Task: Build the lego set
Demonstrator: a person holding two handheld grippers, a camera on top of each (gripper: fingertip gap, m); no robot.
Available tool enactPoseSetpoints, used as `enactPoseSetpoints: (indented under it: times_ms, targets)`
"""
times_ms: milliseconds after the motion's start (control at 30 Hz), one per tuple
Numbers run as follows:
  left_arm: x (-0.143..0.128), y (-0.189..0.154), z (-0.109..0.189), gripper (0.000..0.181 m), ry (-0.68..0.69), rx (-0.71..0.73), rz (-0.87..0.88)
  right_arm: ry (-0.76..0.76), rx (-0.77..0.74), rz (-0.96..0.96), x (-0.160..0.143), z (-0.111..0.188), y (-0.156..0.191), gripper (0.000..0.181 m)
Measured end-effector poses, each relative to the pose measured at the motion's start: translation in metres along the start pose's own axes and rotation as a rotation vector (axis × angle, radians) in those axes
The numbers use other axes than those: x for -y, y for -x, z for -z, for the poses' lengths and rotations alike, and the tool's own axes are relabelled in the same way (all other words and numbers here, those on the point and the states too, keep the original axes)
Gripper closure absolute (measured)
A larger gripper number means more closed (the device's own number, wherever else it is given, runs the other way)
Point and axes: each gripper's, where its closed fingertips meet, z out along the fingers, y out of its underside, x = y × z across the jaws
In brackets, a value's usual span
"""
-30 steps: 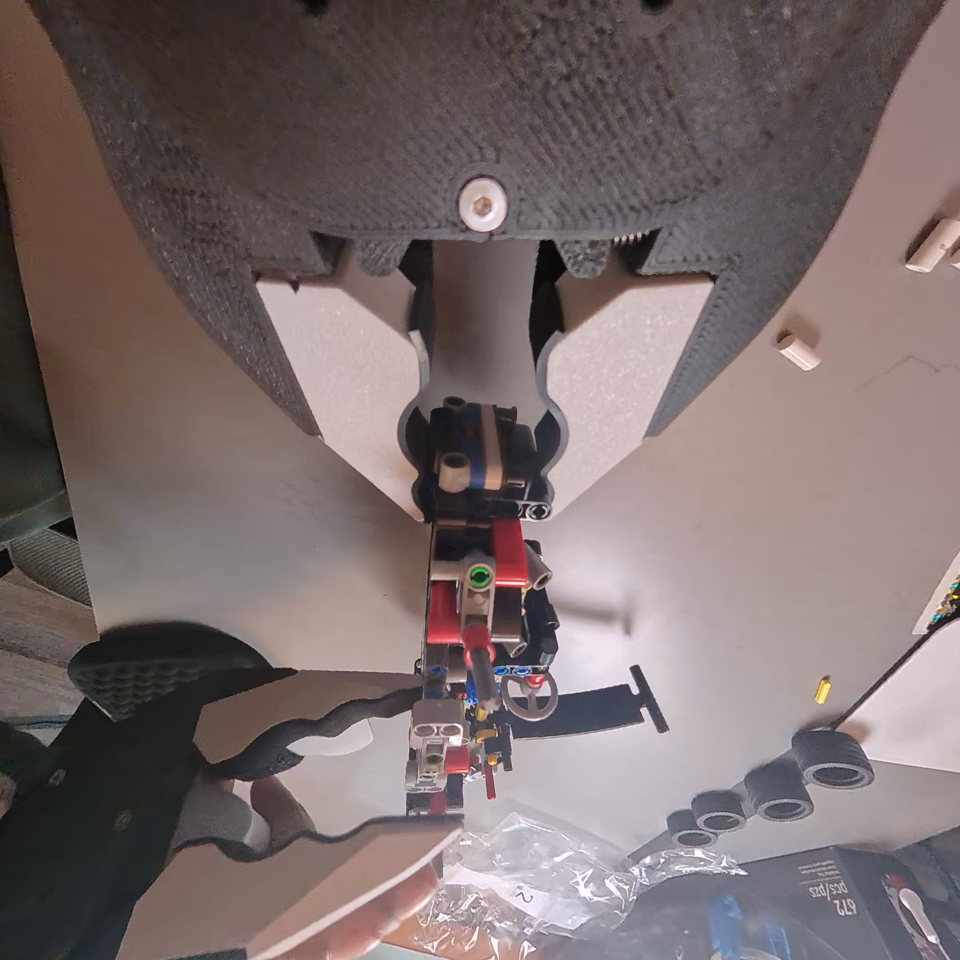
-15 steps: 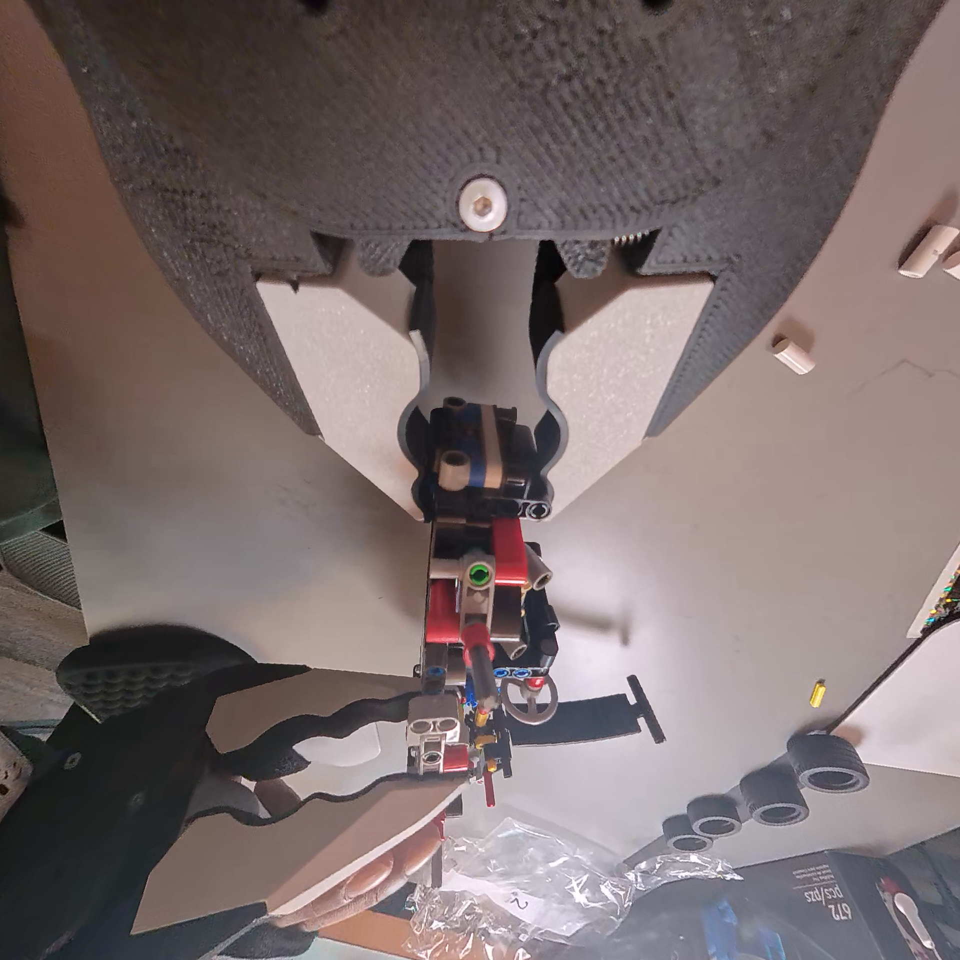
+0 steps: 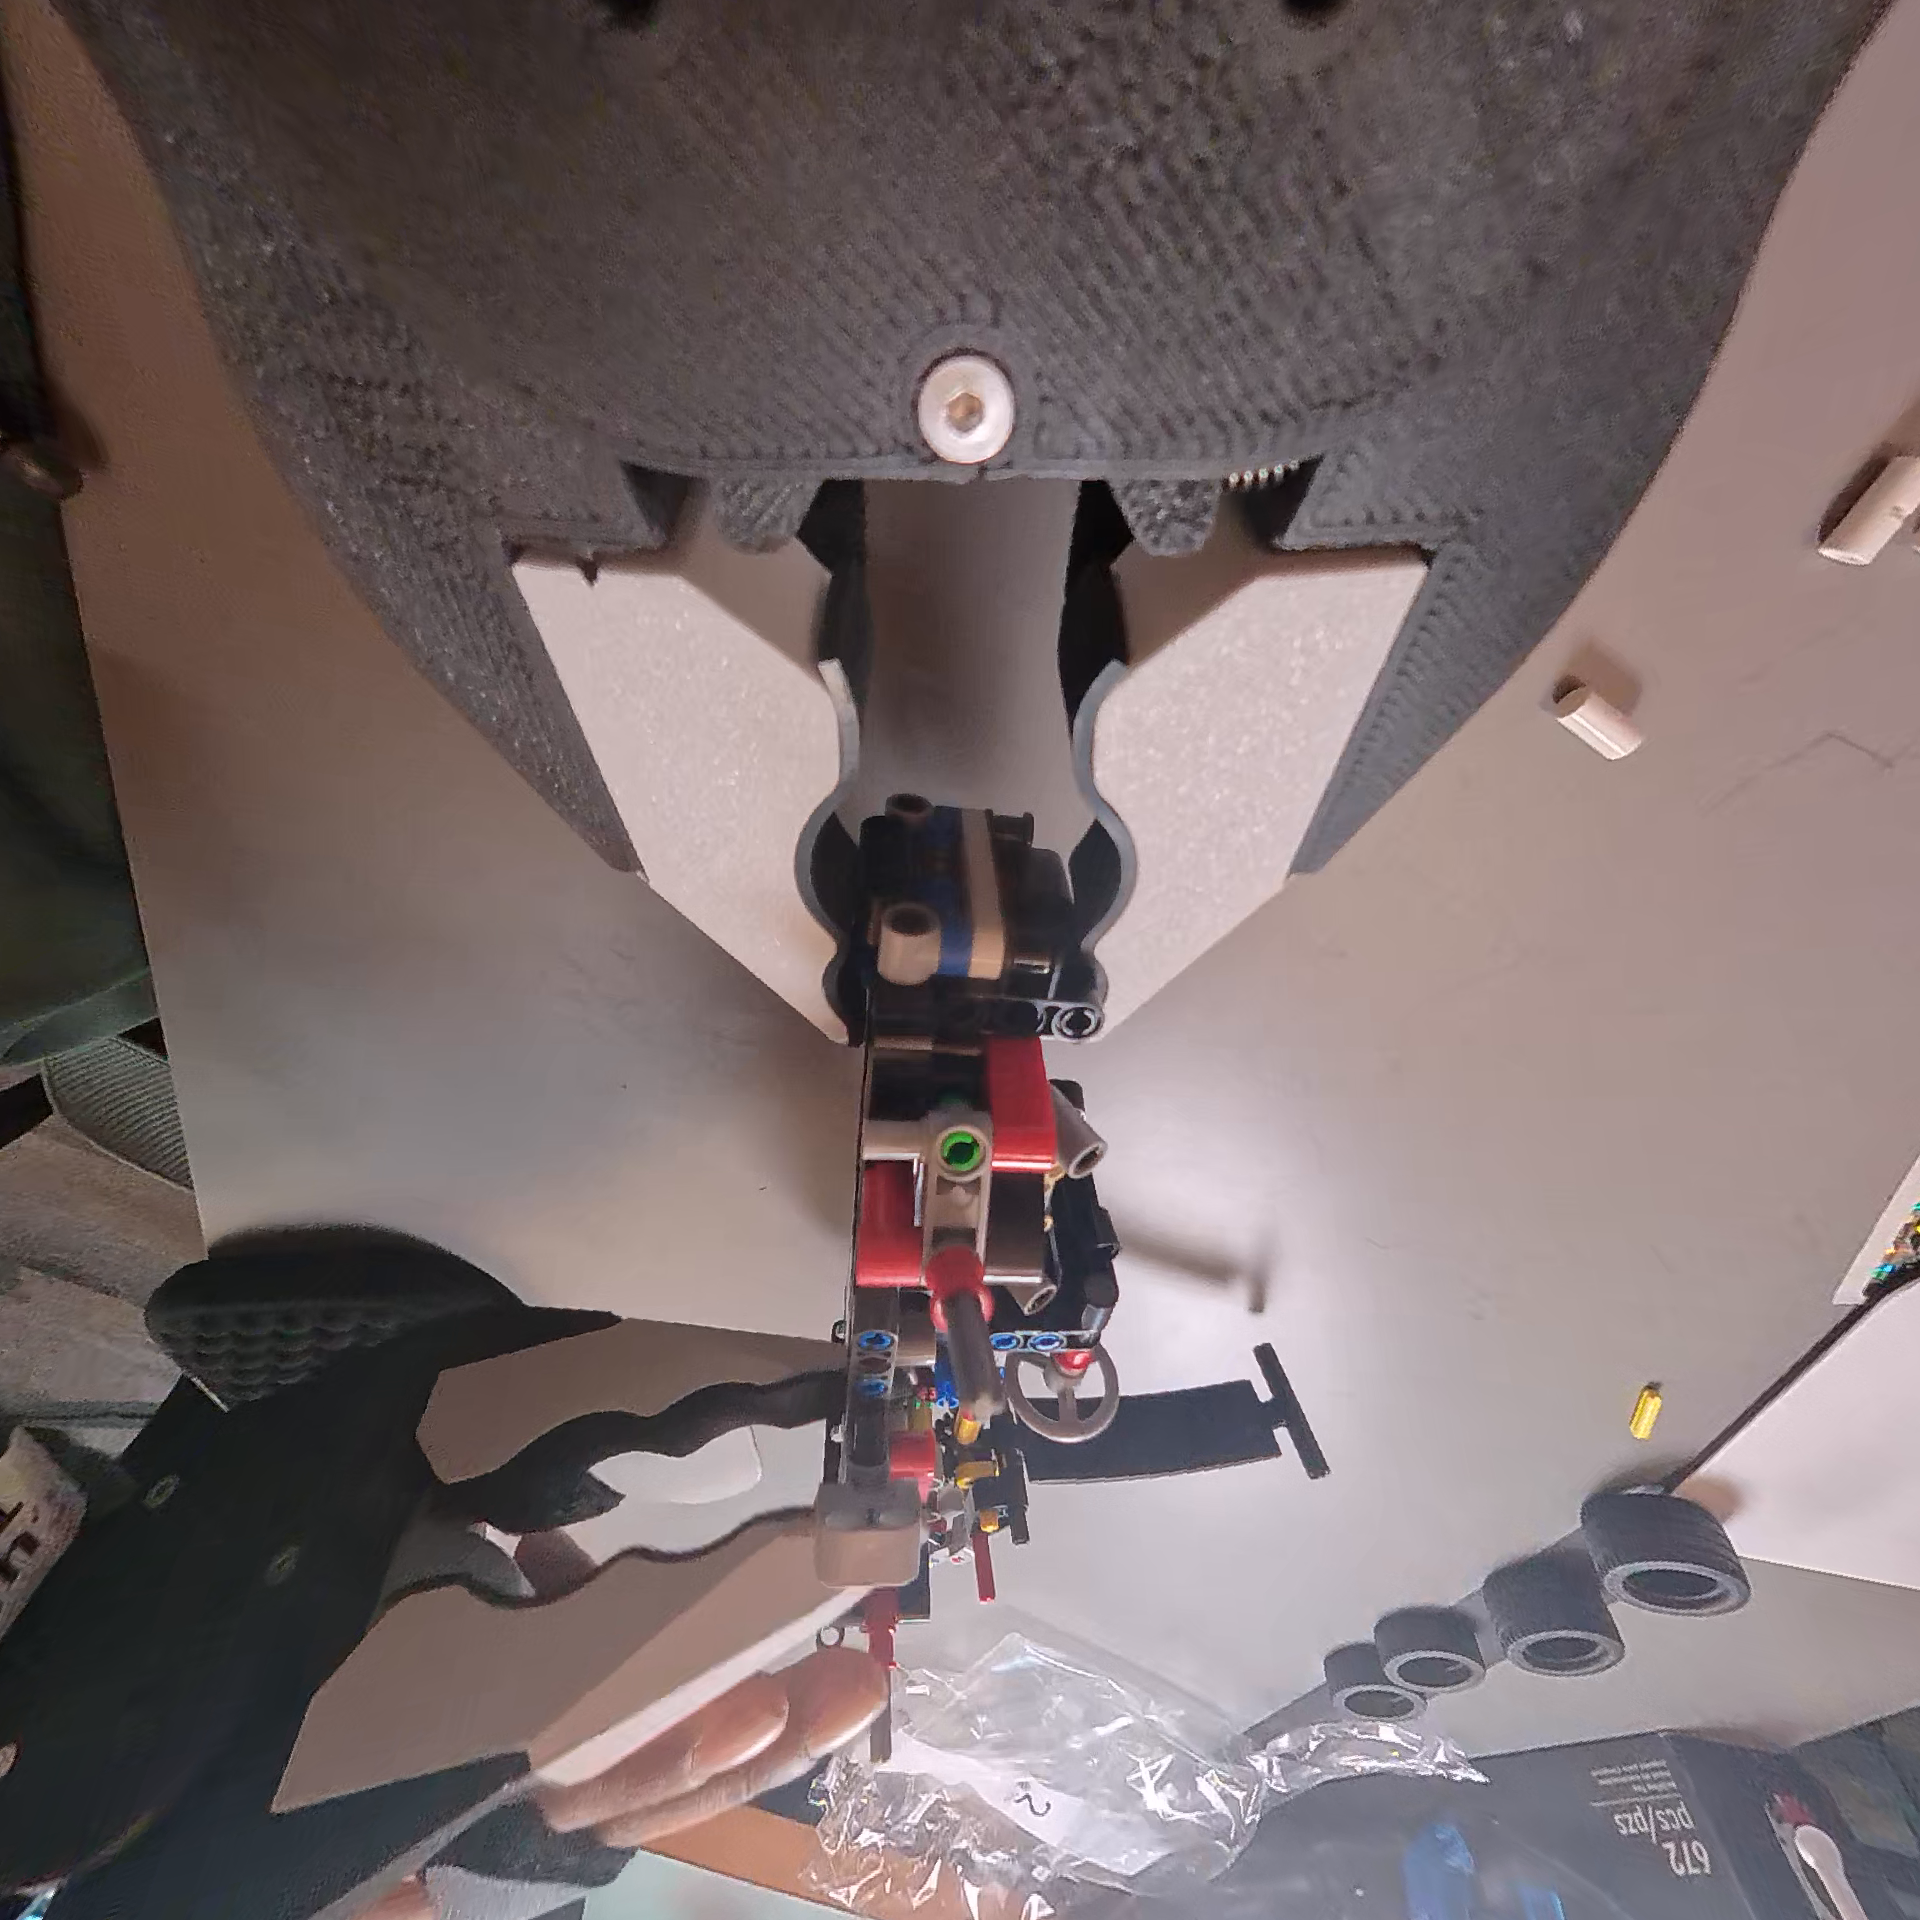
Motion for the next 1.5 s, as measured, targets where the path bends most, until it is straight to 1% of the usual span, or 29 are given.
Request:
enactPoseSetpoints:
  times_ms: [100,167,300,400,533,633,733,867,967,1067,1133,1233,1333,1400,1500]
  targets:
    - [0.000,0.000,0.000,0.146,-0.002,-0.003,0.006,-0.009,0.048,-0.101,0.001,0.003,-0.005,0.146]
    - [0.000,0.000,0.000,0.146,-0.001,-0.003,0.005,-0.006,0.078,-0.142,-0.001,0.005,-0.007,0.140]
    - [0.000,0.000,0.000,0.146,0.000,-0.004,0.006,0.001,0.105,-0.148,-0.004,0.009,-0.005,0.139]
    - [-0.001,0.001,0.000,0.146,0.000,-0.005,0.010,0.030,0.115,-0.122,-0.011,0.010,-0.002,0.140]
    - [0.000,0.001,0.000,0.146,0.000,-0.003,0.012,0.012,0.127,-0.159,-0.007,0.012,-0.003,0.141]
    - [0.000,0.001,-0.001,0.146,0.001,0.000,0.011,-0.035,0.168,-0.271,0.013,0.012,-0.006,0.141]
    - [-0.001,0.000,-0.001,0.146,0.005,0.008,-0.004,-0.059,0.227,-0.405,0.025,0.010,-0.010,0.145]
    - [-0.001,-0.001,-0.001,0.146,0.006,0.015,-0.017,-0.021,0.326,-0.585,0.019,0.006,-0.013,0.155]
    - [-0.001,-0.001,0.000,0.146,0.011,0.022,-0.021,0.000,0.383,-0.645,0.018,0.004,-0.007,0.161]
    - [-0.002,0.000,0.000,0.146,0.015,0.023,-0.023,0.003,0.380,-0.631,0.017,0.004,-0.008,0.166]
    - [-0.002,-0.001,0.000,0.146,0.015,0.024,-0.030,0.001,0.381,-0.596,0.017,0.005,-0.008,0.165]
    - [-0.002,0.000,0.000,0.146,0.016,0.025,-0.032,0.018,0.374,-0.556,0.009,0.009,-0.009,0.158]
    - [-0.003,0.000,0.000,0.146,0.017,0.026,-0.059,0.014,0.395,-0.503,0.001,0.015,-0.008,0.159]
    - [-0.003,0.000,0.000,0.146,0.012,0.033,-0.125,0.013,0.456,-0.487,-0.001,0.021,-0.003,0.158]
    - [-0.005,0.002,-0.002,0.146,0.002,0.061,-0.282,0.010,0.550,-0.462,-0.001,0.028,0.004,0.152]
